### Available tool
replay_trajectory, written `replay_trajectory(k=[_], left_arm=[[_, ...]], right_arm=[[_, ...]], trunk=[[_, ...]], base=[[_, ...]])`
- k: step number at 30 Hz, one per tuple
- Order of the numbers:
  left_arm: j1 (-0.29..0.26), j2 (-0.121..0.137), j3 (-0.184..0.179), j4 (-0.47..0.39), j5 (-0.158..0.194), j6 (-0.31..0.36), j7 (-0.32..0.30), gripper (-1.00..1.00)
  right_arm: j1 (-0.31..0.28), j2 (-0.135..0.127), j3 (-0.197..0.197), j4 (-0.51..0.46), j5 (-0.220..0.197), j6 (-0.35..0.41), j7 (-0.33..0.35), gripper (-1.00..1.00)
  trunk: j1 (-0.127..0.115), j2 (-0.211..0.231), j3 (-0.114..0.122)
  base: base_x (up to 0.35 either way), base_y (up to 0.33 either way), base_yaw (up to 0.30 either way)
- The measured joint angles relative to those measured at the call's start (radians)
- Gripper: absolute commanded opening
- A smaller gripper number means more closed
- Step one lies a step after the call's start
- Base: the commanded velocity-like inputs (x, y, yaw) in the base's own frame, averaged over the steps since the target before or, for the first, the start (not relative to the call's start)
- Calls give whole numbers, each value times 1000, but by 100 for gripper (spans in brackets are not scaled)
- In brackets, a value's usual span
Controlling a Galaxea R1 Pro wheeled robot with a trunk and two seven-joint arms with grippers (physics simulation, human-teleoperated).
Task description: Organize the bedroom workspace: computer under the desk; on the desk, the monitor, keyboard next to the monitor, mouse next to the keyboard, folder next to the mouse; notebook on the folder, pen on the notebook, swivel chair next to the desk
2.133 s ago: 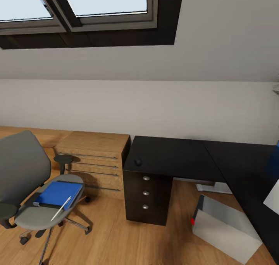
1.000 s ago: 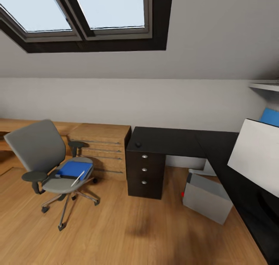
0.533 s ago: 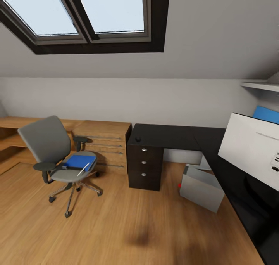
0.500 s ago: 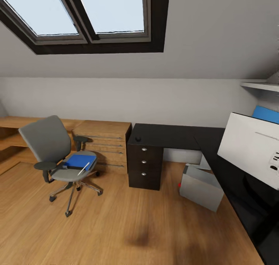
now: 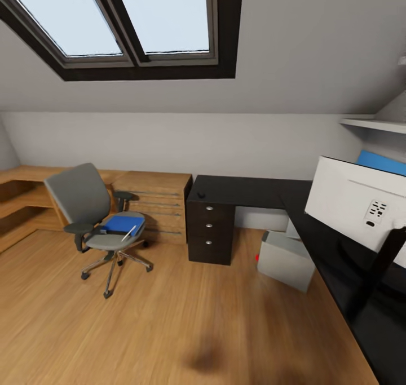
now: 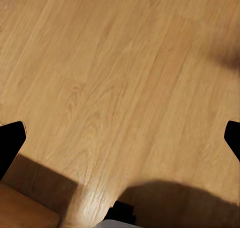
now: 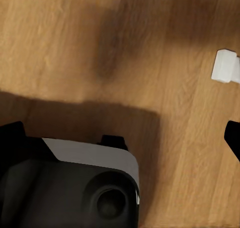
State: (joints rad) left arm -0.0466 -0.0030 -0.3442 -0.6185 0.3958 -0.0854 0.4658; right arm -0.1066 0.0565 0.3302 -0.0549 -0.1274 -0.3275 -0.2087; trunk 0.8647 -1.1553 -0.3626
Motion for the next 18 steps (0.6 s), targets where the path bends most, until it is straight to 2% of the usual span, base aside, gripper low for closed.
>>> replay_trajectory(k=[14,18], left_arm=[[0,0,0,0,0,1,0,100],[0,0,-1,0,-1,2,0,100]], right_arm=[[0,0,0,0,0,0,0,100],[0,0,0,0,0,0,-1,100]], trunk=[[0,0,0],[0,0,0]], base=[[-338,-1,0],[-303,-124,0]])
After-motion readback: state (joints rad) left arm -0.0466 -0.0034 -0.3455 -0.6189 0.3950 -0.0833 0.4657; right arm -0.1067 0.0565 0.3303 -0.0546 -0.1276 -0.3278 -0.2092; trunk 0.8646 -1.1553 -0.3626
